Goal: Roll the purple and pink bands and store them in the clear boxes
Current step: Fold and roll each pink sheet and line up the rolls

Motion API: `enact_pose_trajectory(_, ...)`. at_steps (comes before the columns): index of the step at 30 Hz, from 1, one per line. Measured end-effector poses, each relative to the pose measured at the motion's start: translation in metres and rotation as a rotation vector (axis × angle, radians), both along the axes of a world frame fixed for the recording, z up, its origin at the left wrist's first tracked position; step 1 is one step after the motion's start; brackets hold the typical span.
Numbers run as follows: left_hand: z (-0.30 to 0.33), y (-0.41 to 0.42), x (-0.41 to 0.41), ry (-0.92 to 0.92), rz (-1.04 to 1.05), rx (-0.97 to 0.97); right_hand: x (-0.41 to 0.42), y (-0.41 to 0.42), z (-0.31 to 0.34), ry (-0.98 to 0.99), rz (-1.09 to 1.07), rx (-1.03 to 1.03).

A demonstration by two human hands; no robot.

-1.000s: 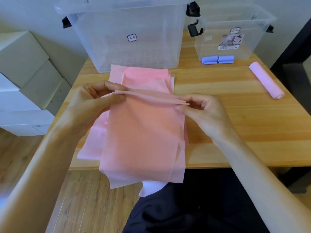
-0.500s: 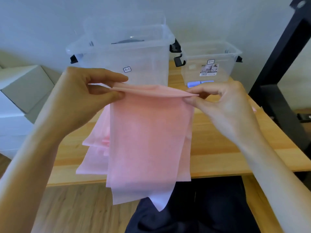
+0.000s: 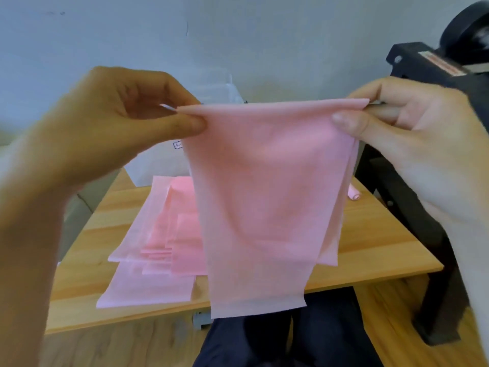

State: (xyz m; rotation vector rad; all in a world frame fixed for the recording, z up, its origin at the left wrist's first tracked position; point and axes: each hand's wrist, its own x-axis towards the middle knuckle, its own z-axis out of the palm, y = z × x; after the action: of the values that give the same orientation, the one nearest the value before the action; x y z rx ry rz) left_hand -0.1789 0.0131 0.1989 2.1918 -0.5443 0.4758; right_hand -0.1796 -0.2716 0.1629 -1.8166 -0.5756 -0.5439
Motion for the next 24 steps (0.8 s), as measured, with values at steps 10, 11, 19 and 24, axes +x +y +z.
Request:
enact_pose_trajectory(10,-0.034,-0.034,0.073,0.446,-0.203,-0.190,0.050,-0.029,-0.020,0.276,-0.119,-0.003)
enact_pose_trajectory(11,-0.050,-0.038,0.088,0.514,-0.189,-0.180,0.066,-0.032,-0.035,0.352,-0.137,-0.030)
enact_pose_trajectory(19,-0.175,-0.063,0.190,0.783,0.017,-0.081,0.184,-0.039,-0.164,0.660,-0.285,-0.277)
enact_pose_trajectory(24,-0.201,-0.065,0.227,0.751,0.133,-0.104,0.228,-0.037,-0.183,0.645,-0.325,-0.345)
